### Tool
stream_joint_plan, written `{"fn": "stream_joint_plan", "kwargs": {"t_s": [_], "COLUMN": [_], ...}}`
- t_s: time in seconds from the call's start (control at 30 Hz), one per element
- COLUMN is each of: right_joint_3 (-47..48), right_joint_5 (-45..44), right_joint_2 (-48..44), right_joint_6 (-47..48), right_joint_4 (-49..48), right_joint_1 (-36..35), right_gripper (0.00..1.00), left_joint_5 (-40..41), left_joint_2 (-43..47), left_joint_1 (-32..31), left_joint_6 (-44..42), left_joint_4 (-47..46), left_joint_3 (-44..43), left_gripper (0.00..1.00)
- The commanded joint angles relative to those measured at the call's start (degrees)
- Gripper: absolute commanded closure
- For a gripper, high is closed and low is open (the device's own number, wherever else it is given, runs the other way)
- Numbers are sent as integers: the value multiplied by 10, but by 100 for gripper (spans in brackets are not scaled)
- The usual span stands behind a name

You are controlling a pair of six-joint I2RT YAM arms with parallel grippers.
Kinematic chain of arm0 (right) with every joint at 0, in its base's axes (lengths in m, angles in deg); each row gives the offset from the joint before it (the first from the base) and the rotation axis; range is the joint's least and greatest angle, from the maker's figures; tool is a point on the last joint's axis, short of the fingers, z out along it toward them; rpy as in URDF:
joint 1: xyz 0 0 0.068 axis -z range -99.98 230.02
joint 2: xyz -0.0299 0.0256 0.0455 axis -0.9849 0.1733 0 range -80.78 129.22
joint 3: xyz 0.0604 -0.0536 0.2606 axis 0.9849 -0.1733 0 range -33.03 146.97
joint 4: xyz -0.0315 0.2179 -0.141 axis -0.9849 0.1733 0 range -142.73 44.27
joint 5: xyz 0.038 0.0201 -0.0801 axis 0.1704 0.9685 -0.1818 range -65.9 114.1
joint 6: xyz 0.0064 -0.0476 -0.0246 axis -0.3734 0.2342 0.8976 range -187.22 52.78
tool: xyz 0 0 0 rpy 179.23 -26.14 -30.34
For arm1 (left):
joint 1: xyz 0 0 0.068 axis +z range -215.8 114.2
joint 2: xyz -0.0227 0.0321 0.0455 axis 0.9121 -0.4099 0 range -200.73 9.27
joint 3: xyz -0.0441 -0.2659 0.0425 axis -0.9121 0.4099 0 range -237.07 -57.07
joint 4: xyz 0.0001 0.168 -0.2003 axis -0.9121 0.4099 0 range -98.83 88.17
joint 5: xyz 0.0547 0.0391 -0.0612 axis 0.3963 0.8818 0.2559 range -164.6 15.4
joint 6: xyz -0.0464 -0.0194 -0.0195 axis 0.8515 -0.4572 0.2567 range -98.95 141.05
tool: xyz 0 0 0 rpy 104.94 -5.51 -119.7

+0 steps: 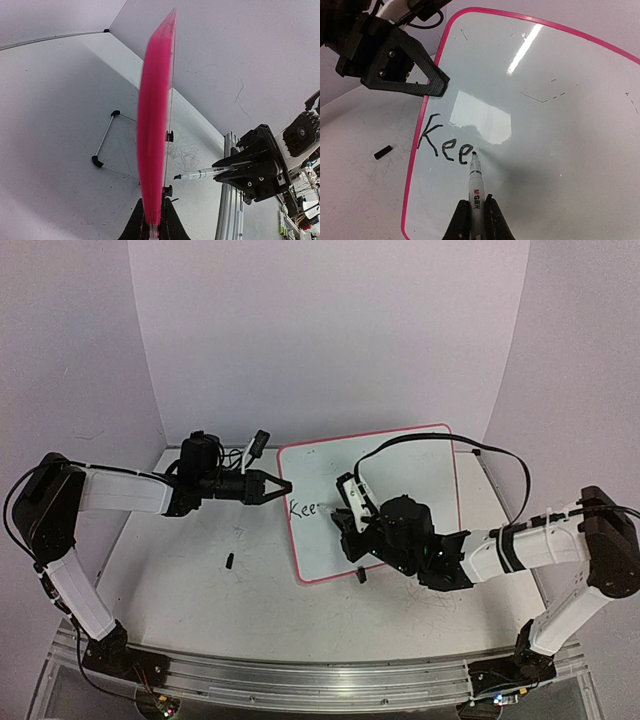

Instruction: Write a sentence on the whiteboard

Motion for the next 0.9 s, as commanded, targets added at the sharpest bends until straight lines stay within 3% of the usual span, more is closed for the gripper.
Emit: {"fn": "stream_joint_plan", "kwargs": {"t_s": [0.0,0.87], "right_joint_3": [30,36], "right_joint_5": [-13,-42], "right_joint_2": [11,27], "right_joint_6": [5,0], "right_joint_4": [-9,26], "right_joint_1": [2,2], "right_gripper": [100,100], "left_joint_5": [-5,-5], "left_joint_2": [17,18], "left_joint_1": [0,0], "left_joint_6": [-13,-13], "left_joint_4": [-26,-26], "left_joint_3": [-5,-5], "left_gripper": [92,92]}}
